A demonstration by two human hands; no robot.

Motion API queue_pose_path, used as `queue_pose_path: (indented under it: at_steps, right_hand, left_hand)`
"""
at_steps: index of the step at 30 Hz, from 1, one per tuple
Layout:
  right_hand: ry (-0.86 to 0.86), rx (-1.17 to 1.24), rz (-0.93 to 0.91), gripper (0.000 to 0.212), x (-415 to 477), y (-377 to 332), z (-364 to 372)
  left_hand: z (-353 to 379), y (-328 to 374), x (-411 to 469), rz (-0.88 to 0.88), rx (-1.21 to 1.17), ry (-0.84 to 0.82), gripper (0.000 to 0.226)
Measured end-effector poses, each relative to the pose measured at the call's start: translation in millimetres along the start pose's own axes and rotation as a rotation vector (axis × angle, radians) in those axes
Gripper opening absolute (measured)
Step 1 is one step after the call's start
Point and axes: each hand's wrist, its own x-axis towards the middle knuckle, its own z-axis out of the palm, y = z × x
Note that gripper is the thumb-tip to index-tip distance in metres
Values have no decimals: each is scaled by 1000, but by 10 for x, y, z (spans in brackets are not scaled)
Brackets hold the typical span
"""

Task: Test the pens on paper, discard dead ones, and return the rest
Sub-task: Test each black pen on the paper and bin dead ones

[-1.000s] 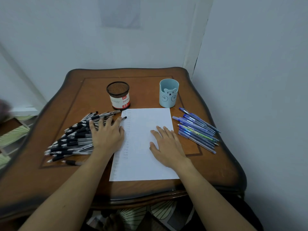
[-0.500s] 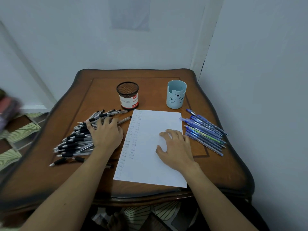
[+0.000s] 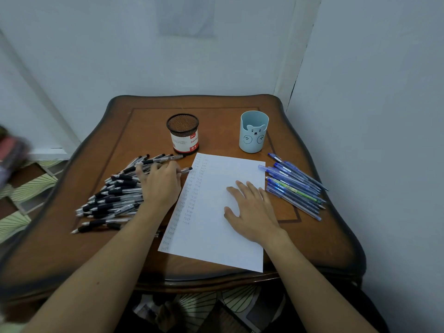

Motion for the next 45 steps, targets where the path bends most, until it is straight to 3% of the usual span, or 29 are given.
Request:
queue_pose_path:
  at_steps: [7,13,20,25,29,33,36,40,45]
  right_hand:
    - [-2,-15,26,59,5,11,7]
    - [7,-34,14,50,-49,20,-3]
    - [-33,-24,26,56,-93,83,4]
    - [-10,12,-2,50,-133,94,-16]
    - [-24,24,-1,53,-138,90,-17]
    - [-62,-17,-2,62,-155,86,-21]
    - [-77,-31,-1,63,-168,68,-26]
    - [-72,-43,3,63,-178,63,-20]
    - [-59,-46,-1,62,-167,74,-3]
  left_hand:
    - [63,-25,-65,289,-417,143,30]
    - [24,74,-267,397,-467,217,33]
    - [-58,124,-362,329,-453,143,45]
    - [-191,157,-372,182,-749,81,68]
    - [-285,229,-409,82,-900,-45,46]
    - [-358,252,-462,99,-970,-97,38]
    - [-354,291,-499,33,-1024,-58,10]
    - [-316,366,-605,-198,-1377,-42,37]
    - [-172,228,-672,-234,-1318,-151,59]
